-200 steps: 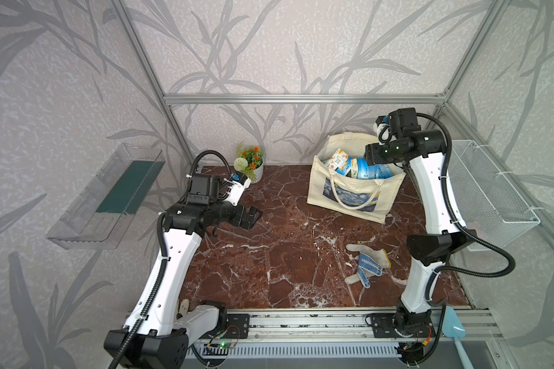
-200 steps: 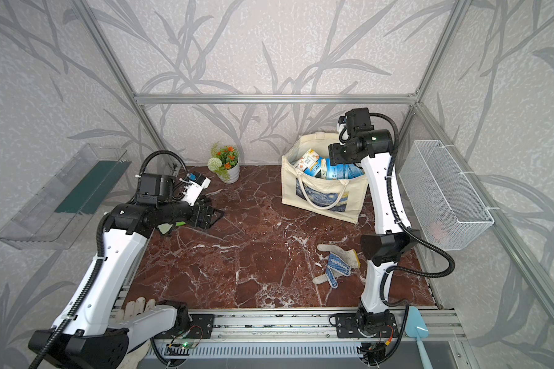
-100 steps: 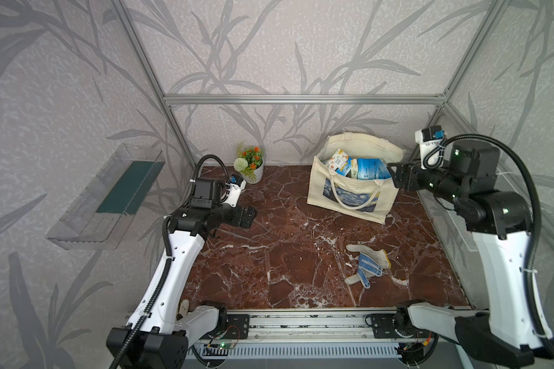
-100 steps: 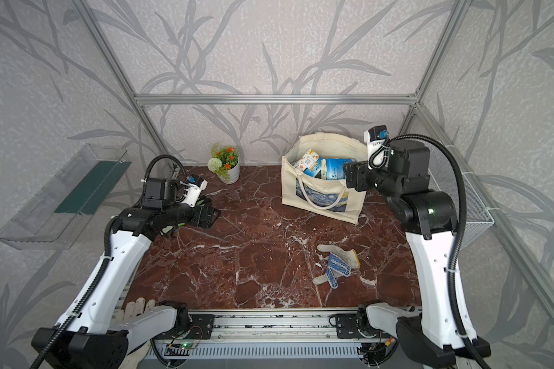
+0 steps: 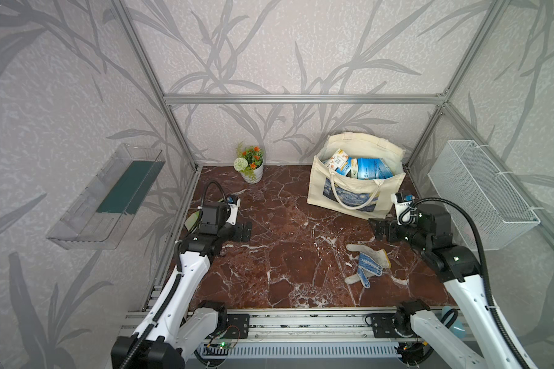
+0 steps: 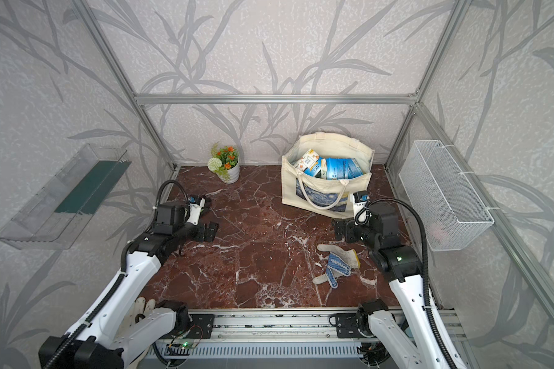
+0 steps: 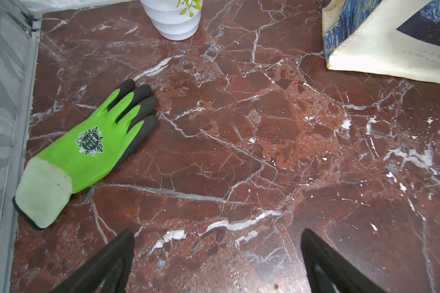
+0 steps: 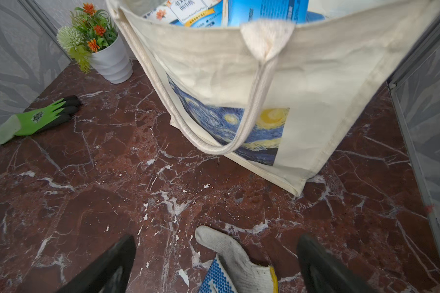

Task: Put tissues into the canvas bag
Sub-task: Reset both arms

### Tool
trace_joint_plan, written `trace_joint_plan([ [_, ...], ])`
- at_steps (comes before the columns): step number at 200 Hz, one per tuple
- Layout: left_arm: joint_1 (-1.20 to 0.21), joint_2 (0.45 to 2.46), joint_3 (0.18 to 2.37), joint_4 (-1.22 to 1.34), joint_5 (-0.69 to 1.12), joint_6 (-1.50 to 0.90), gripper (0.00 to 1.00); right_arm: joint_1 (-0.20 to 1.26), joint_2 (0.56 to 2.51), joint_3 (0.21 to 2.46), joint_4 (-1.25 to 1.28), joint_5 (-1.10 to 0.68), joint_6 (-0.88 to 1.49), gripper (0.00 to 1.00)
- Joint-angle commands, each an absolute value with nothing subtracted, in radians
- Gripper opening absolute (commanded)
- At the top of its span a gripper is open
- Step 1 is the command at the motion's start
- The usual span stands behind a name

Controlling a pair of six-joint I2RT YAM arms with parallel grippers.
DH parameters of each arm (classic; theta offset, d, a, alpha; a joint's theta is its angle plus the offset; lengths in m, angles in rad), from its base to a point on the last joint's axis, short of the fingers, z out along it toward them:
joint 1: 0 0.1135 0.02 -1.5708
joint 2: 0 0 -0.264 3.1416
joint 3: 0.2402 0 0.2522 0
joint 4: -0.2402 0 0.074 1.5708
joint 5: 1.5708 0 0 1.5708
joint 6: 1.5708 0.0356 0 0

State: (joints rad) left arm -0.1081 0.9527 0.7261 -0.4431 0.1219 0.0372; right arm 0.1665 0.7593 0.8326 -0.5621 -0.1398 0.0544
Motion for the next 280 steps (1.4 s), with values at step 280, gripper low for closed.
trace_joint_plan([
  [280, 0.073, 1.511, 0.382, 0.84, 0.042, -0.049, 0.99, 0.058, 1.405, 0.291, 0.907, 0.124, 0.014, 0.99],
])
